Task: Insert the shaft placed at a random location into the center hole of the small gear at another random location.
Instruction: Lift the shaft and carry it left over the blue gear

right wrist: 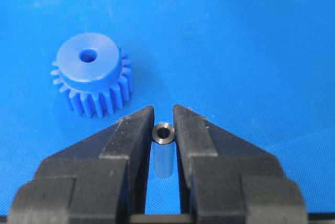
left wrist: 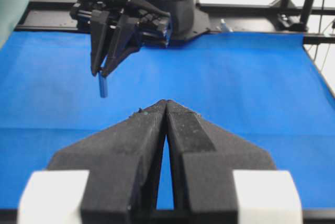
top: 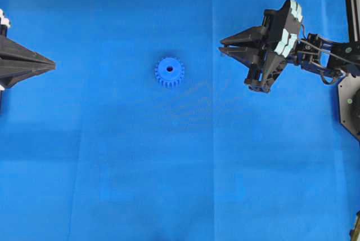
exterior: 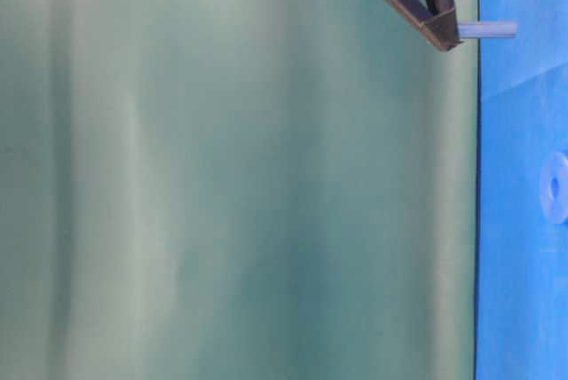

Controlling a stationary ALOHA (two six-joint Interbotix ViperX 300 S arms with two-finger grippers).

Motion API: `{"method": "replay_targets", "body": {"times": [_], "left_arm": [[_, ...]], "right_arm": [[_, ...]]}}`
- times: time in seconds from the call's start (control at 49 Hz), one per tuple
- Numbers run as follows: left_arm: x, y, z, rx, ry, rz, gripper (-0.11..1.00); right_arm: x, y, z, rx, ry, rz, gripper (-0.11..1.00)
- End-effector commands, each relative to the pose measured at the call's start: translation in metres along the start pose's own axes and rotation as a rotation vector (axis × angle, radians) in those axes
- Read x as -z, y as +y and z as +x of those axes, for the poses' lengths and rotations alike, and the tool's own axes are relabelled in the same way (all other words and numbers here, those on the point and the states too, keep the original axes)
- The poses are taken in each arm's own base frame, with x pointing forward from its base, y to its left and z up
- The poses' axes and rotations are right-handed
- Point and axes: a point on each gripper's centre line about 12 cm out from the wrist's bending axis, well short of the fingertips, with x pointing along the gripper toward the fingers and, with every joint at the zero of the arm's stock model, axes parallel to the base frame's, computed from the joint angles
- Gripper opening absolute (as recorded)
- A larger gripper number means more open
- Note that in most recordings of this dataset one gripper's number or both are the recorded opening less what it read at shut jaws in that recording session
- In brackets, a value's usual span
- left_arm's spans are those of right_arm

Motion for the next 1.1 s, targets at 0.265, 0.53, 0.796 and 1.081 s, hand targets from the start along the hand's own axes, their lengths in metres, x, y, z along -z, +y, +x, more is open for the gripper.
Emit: {"method": "replay_targets", "body": {"times": [0.265,0.53,0.796,1.081], "left_arm": [[-0.004,0.0,0.002,0.0,-0.009,0.0,0.0],[-0.004,0.0,0.002,-0.001,-0.009,-0.002,0.0],[-0.004,0.0,0.002,0.0,-0.011,-0.002,0.0],[-0.004,0.0,0.002,-0.001,-0.009,-0.002,0.0]], "right_arm": [[-0.018,0.009,0.016,-0.019,-0.039,-0.002,0.03],[-0.031,0.027,0.049,-0.053,-0.035,-0.01,0.03],[-0.045,0.051,0.078,-0.098,-0.036,-0.028,0.03],[-0.048,0.056,0.088,-0.104,-0.035,-0.03,0.03]]}}
